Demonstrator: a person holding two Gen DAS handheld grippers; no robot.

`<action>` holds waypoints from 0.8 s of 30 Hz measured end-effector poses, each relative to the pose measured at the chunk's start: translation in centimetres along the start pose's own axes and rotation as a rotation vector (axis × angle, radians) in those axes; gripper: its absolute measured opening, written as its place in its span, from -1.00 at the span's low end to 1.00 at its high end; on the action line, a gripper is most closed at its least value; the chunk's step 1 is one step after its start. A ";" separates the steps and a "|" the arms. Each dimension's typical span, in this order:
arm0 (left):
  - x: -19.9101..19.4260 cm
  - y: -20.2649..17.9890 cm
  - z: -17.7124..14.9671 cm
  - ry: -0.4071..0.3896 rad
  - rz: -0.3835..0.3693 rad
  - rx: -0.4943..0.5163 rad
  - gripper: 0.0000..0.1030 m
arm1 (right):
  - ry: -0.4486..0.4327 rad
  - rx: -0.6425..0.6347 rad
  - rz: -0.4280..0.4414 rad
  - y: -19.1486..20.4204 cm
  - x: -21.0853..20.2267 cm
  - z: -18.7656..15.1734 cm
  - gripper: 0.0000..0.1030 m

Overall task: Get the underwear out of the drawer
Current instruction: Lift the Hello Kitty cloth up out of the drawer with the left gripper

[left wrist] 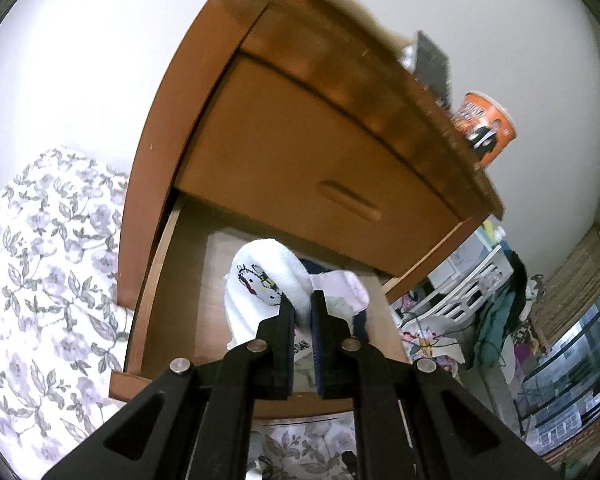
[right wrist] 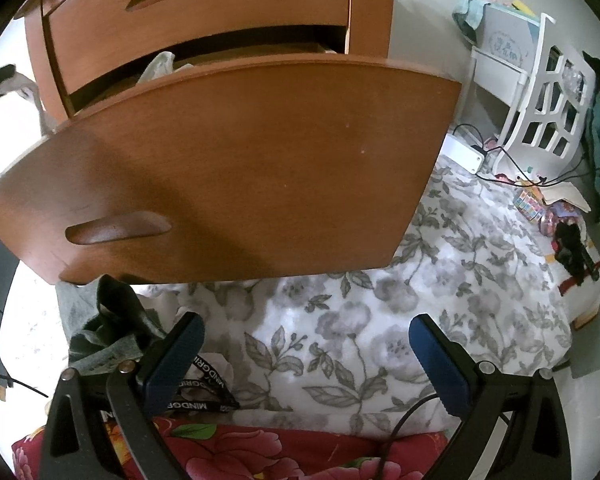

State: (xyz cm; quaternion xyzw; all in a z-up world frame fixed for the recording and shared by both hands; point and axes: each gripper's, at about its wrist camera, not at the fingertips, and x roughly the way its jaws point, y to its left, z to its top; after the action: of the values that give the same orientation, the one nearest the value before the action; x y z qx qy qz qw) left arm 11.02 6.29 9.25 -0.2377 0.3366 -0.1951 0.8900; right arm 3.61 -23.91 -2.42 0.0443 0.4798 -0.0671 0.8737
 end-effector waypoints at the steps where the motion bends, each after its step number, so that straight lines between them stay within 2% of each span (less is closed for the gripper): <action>1: -0.3 -0.3 0.1 -0.009 -0.004 0.007 -0.86 | -0.003 -0.001 -0.002 0.0 -0.1 0.0 1.00; 12: -7.0 -2.8 0.8 -0.128 -0.045 0.073 -0.86 | -0.036 -0.009 -0.016 0.2 -0.8 -0.1 1.00; 24: -12.1 -4.8 0.3 -0.198 -0.062 0.118 -0.86 | -0.076 -0.020 -0.030 0.5 -1.6 -0.3 1.00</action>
State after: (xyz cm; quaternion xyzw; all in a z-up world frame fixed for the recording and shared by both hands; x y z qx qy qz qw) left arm 1.88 8.67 18.23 -0.2131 0.2275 -0.2178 0.9249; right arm 2.61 -23.30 -1.26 0.0256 0.4476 -0.0770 0.8905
